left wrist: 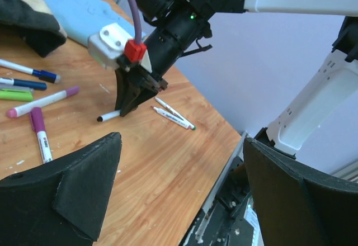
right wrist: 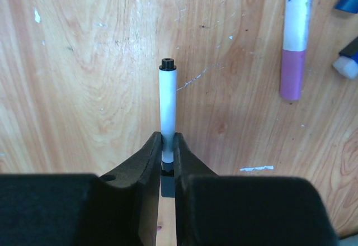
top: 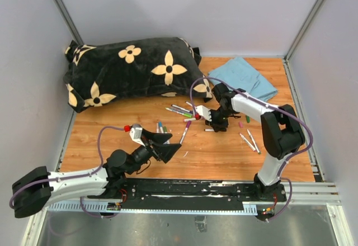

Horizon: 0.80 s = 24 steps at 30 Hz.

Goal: Open the pen caps
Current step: Pick up the pen from the center of the board.

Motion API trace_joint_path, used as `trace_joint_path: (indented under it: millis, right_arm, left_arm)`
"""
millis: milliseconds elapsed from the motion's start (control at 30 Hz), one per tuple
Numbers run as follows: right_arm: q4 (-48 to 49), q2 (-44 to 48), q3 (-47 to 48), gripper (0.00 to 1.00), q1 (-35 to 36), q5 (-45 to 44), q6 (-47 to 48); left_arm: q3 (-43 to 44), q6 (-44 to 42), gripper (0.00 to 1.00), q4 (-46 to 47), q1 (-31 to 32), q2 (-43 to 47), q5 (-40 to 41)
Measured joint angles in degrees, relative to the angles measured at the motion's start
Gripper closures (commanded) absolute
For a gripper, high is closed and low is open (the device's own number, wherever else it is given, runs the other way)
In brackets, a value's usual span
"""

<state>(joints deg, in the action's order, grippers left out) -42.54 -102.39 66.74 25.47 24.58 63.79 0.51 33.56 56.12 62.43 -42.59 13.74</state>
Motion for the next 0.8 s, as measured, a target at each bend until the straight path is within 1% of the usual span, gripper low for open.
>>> trace_joint_path:
  millis: [233, 433, 567, 633, 800]
  right_arm:
    - [0.8, 4.6, -0.7, 0.99, 0.0, 4.2, -9.2]
    - [0.7, 7.4, -0.7, 0.99, -1.9, 11.6, -16.3]
    - [1.0, 9.4, -0.9, 0.99, -4.2, 17.5, -20.7]
    - [1.4, 10.4, -1.1, 0.99, -5.3, 20.4, -22.9]
    - [3.8, 12.3, -2.1, 0.99, -7.8, 28.7, -28.9]
  left_arm:
    - [0.0, 2.4, 0.06, 2.2, 0.0, -3.3, -1.2]
    - [0.0, 4.2, 0.06, 6.3, 0.0, -7.8, -2.4]
    - [0.0, 5.7, 0.07, 9.4, 0.0, -13.5, -2.9]
    - [0.4, 6.6, 0.11, 10.6, 0.0, -16.7, -2.7]
    - [5.3, 8.9, 0.15, 13.5, 0.0, -26.6, -1.4]
